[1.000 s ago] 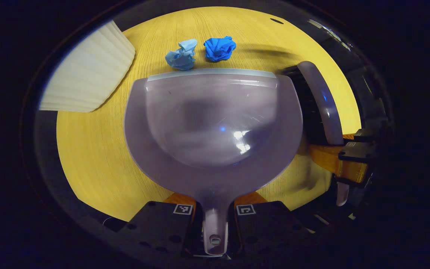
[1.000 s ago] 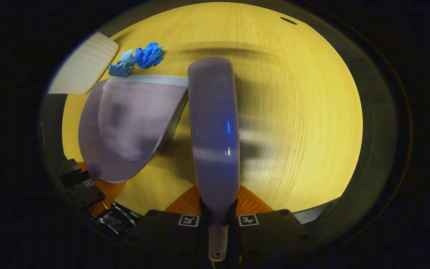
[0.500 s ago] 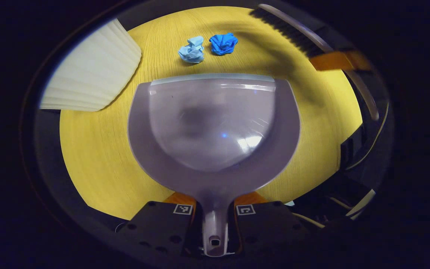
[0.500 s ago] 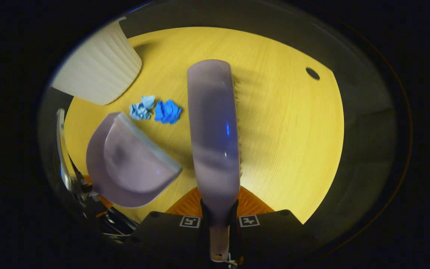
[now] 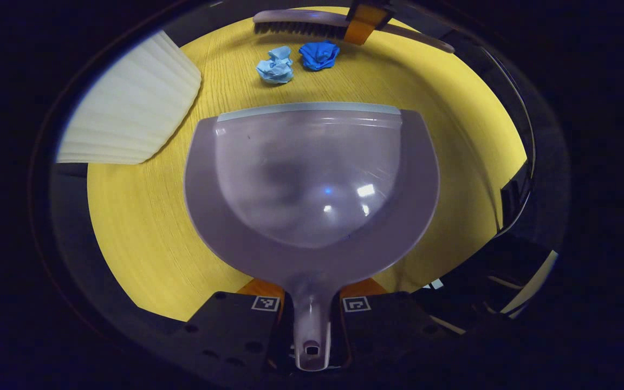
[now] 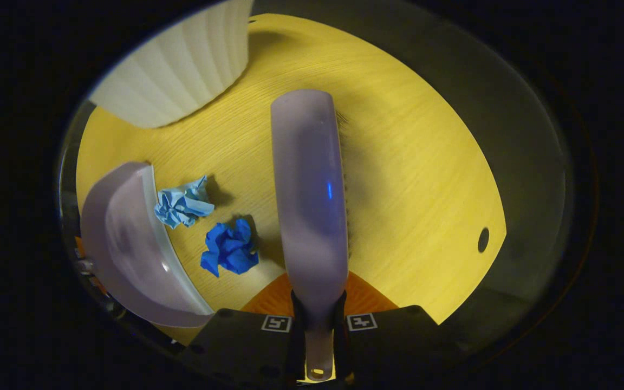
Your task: Pick up the small broom and dustpan from the desktop, sweep the trash into the dustpan with the broom, and then empty the trash into the garbage bin.
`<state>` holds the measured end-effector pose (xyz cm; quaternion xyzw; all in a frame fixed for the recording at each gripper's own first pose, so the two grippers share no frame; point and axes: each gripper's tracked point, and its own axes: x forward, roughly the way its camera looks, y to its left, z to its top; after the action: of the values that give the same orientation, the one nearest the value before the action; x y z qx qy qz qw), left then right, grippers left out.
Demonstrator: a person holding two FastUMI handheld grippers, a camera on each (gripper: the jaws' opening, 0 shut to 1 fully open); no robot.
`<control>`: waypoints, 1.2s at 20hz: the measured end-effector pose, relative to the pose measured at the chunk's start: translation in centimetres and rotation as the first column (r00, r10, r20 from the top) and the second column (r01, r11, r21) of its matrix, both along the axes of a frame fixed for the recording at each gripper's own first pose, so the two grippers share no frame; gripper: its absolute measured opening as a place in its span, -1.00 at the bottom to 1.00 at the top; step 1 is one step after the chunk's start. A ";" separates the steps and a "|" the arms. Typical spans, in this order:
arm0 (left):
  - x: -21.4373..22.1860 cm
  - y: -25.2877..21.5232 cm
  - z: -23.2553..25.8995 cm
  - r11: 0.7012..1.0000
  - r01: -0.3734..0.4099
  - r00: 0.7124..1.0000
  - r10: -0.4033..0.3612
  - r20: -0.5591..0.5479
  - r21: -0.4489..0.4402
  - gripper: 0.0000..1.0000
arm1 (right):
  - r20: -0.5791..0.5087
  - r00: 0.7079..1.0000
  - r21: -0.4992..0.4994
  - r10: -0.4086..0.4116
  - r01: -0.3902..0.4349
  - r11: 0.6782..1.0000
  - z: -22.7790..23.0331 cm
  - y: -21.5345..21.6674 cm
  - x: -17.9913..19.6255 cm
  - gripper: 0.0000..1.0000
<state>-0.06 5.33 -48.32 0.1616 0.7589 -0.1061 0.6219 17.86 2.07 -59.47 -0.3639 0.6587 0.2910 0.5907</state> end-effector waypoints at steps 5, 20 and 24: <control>-0.9 0.8 0.3 0.998 0.060 0.998 -0.060 -0.014 0.015 -0.49 | -0.089 0.946 0.046 0.313 -0.310 0.950 0.8 2.0 -3.5 -0.55; -0.4 0.8 -0.5 0.983 0.182 0.973 -0.178 0.150 -0.015 -0.49 | -0.320 0.947 0.434 -0.019 0.165 0.886 7.0 0.8 -4.0 -0.54; -0.6 0.2 -0.2 0.988 0.143 0.939 -0.116 0.325 -0.061 -0.48 | -0.133 0.936 0.638 -0.326 0.333 0.695 17.0 -2.6 1.3 -0.54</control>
<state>-0.64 5.58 -48.51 0.2000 0.6303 -0.1511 0.7348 19.20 -0.49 -42.51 -0.0106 0.5733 0.3928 0.7190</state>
